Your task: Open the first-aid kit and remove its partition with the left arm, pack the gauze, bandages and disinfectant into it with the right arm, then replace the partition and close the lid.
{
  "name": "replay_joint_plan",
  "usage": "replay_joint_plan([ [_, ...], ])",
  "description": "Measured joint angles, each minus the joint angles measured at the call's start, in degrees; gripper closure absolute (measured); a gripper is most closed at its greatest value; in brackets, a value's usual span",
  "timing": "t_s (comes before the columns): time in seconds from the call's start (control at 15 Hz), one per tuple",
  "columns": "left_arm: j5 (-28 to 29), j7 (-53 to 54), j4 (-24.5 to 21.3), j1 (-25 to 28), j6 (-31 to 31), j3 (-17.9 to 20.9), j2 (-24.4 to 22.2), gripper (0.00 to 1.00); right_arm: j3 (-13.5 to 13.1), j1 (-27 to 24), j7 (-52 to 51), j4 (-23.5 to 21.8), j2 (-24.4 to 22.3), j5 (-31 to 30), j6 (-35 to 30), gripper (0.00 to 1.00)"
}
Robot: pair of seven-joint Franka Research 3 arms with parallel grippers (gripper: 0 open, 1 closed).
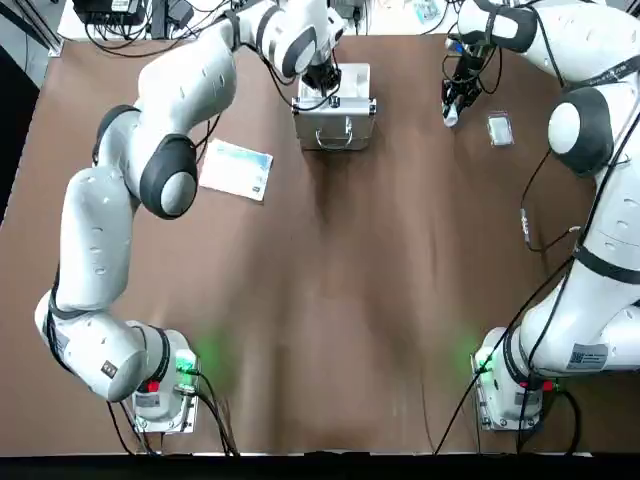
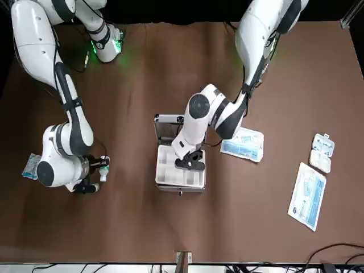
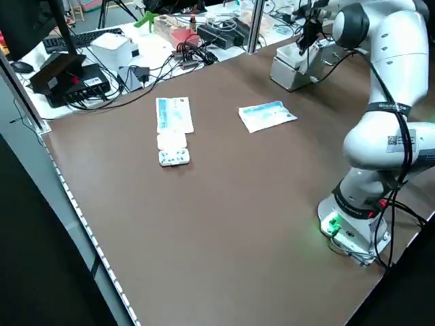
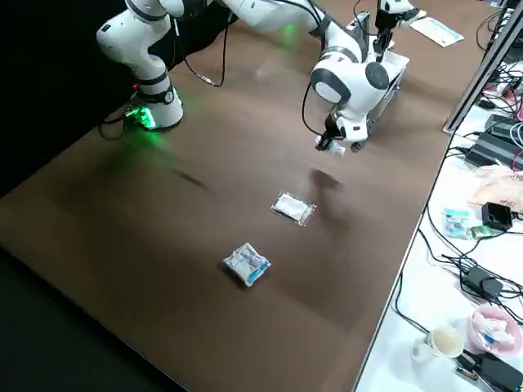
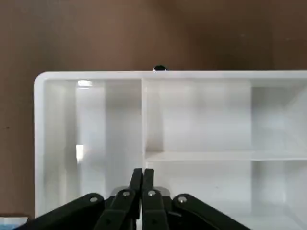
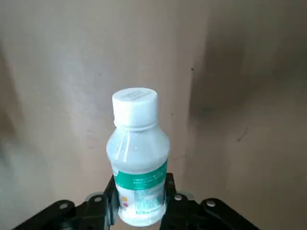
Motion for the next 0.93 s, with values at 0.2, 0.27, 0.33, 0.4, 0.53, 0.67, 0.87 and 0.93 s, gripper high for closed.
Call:
replay_joint_plan([
  [0.2, 0.00, 0.31, 0.07, 0.03, -1.68, 0.05, -3.03, 0.97, 0.11, 1.65, 3.21, 2.38, -0.01, 4.07, -1.78, 0.60],
  [0.27, 0.00, 0.45, 0.07, 0.06, -2.67, 0.06, -3.97, 0.97, 0.15, 2.54, 4.91, 3.42, -0.03, 5.63, -2.63, 0.60],
  [0.33, 0.00, 0.60, 0.10, 0.17, -3.42, 0.10, -4.91, 0.97, 0.22, 3.62, 7.04, 4.37, -0.07, 6.74, -3.16, 0.60],
  [0.4, 0.02, 0.79, 0.14, 0.50, -3.90, 0.20, -5.94, 0.97, 0.30, 4.80, 9.29, 5.18, -0.11, 7.56, -3.44, 0.60],
  [0.53, 0.06, 1.83, 0.17, 2.19, -5.69, 0.32, -8.05, 0.97, 0.43, 7.43, 13.38, 6.37, -0.11, 9.55, -3.48, 0.60],
  [0.67, 0.06, 3.45, 0.17, 5.02, -7.59, 0.33, -9.62, 0.97, 0.48, 10.33, 16.65, 7.38, -0.11, 11.52, -3.25, 0.60],
  [0.87, 0.06, 7.70, 0.01, 12.16, -8.41, 0.23, -10.61, 0.97, 0.49, 15.22, 20.09, 9.34, -0.11, 15.23, 1.42, 0.60],
  [0.93, 0.06, 9.30, -0.30, 13.64, -8.42, 0.24, -10.53, 0.97, 0.48, 16.11, 20.15, 9.44, -0.12, 16.52, 3.96, 0.60],
])
